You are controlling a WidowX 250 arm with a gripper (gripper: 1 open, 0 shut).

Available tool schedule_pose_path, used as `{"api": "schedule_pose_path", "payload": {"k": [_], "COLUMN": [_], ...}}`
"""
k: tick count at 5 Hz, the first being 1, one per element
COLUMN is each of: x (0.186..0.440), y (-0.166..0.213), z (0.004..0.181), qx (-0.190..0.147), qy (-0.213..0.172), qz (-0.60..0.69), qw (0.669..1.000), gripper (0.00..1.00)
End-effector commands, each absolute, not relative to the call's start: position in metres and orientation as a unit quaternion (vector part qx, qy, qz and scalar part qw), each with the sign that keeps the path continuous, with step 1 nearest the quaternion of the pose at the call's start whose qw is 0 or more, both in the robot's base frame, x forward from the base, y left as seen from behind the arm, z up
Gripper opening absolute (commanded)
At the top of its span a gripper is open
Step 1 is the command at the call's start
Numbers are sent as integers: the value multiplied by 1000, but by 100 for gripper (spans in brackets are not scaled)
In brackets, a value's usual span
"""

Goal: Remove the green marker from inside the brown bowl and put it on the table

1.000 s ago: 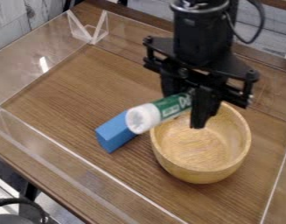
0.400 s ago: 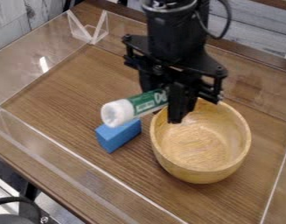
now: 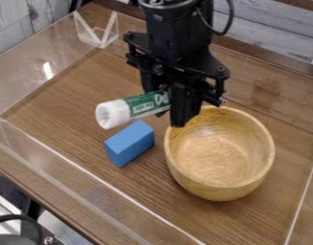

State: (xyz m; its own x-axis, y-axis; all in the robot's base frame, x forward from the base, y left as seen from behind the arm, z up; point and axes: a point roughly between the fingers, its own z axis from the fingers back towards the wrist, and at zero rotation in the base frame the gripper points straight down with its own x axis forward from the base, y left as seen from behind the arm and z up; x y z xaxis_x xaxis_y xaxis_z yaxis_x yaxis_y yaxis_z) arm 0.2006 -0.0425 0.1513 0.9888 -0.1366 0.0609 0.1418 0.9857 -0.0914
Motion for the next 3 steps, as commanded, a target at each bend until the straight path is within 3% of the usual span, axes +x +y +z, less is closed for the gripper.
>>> {"api": "schedule_pose_path", "payload": {"k": [1, 3], "x": [204, 206], "y": [-37, -22], "z": [163, 166], "qx": [-49, -43], "qy": [-56, -64], "qz": [-60, -48], "qw": [995, 996], "gripper": [0, 0]}}
